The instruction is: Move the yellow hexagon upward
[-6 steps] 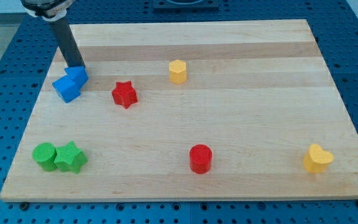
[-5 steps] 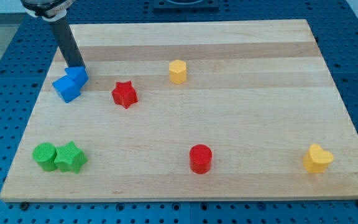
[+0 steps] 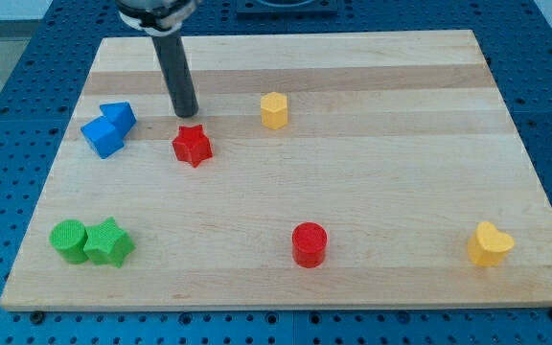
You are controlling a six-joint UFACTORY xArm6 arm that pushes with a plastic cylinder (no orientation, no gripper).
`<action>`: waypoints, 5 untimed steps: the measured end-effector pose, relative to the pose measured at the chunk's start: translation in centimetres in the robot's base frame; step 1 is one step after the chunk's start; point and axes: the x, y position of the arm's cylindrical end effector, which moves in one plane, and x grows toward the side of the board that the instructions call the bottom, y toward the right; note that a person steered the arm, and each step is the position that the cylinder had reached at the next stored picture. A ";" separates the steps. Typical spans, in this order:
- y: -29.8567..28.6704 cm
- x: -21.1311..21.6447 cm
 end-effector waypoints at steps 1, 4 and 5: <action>3.6 1.9; 14.4 1.9; 13.5 0.0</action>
